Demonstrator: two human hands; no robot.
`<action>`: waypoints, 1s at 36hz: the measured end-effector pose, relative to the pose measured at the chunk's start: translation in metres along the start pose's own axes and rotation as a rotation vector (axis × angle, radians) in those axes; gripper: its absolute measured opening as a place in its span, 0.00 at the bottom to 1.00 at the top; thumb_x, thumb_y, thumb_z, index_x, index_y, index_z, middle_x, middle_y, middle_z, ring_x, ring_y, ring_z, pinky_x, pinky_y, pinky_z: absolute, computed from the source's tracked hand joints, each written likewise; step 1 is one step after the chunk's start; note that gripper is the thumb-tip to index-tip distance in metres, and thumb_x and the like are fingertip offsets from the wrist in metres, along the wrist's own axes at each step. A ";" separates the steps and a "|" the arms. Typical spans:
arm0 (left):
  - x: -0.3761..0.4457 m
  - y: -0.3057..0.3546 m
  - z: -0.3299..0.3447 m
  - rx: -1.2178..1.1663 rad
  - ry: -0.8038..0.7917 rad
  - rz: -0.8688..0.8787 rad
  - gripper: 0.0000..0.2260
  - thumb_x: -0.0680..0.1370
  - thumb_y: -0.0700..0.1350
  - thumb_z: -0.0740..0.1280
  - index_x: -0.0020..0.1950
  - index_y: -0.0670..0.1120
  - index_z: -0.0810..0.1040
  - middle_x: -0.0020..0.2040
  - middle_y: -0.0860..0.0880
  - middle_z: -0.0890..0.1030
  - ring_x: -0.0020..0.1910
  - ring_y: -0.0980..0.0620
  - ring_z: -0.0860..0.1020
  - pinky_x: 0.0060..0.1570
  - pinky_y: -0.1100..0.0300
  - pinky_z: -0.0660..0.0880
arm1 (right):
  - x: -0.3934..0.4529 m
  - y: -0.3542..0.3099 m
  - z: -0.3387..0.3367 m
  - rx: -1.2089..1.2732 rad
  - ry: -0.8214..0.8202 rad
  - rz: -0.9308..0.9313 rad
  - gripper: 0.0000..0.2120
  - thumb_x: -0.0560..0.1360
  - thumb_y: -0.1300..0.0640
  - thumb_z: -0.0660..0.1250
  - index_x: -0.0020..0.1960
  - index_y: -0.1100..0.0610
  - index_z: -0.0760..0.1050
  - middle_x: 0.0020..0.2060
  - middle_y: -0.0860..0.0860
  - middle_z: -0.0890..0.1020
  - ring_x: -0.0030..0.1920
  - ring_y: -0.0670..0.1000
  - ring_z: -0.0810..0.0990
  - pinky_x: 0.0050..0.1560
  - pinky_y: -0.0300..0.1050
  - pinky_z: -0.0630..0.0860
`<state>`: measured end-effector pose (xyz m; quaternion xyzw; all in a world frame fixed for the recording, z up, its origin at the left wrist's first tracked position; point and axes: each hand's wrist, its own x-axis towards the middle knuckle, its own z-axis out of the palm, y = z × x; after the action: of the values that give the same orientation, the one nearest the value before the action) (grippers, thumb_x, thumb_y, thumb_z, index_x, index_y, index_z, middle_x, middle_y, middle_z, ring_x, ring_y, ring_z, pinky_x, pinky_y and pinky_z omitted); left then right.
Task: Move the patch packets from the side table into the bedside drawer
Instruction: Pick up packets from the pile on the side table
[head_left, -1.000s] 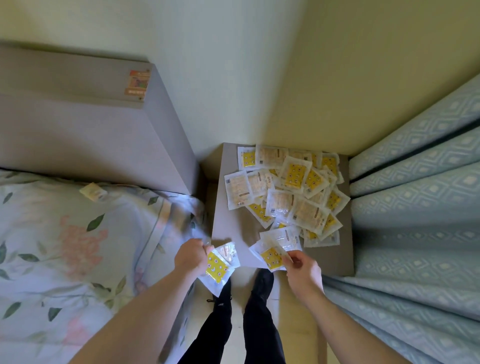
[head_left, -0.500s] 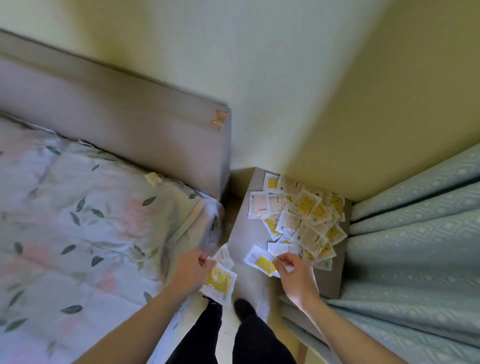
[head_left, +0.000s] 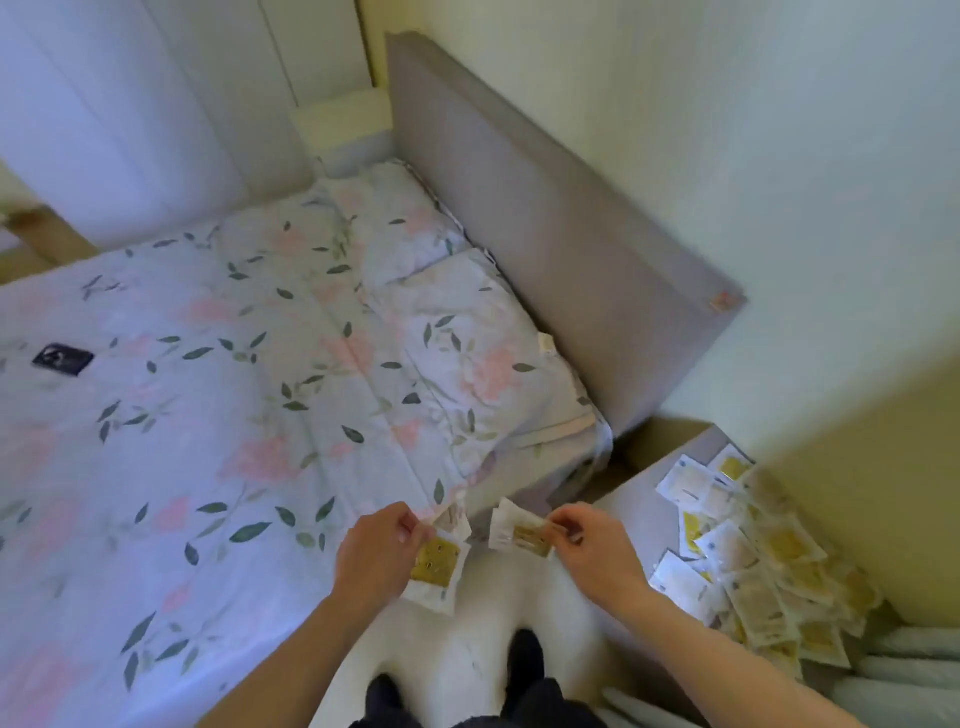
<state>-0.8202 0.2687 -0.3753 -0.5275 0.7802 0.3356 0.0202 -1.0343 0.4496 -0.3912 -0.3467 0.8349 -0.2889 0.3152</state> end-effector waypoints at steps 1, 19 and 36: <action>-0.008 -0.016 -0.011 -0.017 0.031 -0.024 0.11 0.77 0.58 0.68 0.38 0.56 0.75 0.36 0.57 0.80 0.38 0.57 0.78 0.38 0.57 0.76 | 0.000 -0.015 0.009 -0.030 -0.022 -0.032 0.07 0.76 0.51 0.72 0.43 0.40 0.77 0.41 0.37 0.81 0.44 0.42 0.82 0.46 0.34 0.79; -0.171 -0.358 -0.226 -0.047 0.332 -0.335 0.12 0.78 0.57 0.67 0.38 0.54 0.72 0.31 0.54 0.74 0.34 0.55 0.75 0.31 0.59 0.67 | -0.069 -0.310 0.314 -0.113 -0.253 -0.528 0.11 0.73 0.56 0.75 0.40 0.41 0.77 0.36 0.40 0.82 0.40 0.42 0.81 0.43 0.37 0.76; -0.273 -0.632 -0.398 -0.149 0.652 -0.610 0.14 0.78 0.57 0.70 0.35 0.55 0.72 0.29 0.55 0.77 0.32 0.56 0.76 0.33 0.59 0.73 | -0.133 -0.576 0.581 -0.184 -0.596 -0.796 0.03 0.76 0.53 0.72 0.43 0.47 0.80 0.40 0.42 0.82 0.42 0.43 0.81 0.45 0.38 0.78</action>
<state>-0.0423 0.1347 -0.2792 -0.8115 0.5285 0.1857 -0.1666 -0.3093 0.0562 -0.3128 -0.7319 0.5336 -0.2005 0.3733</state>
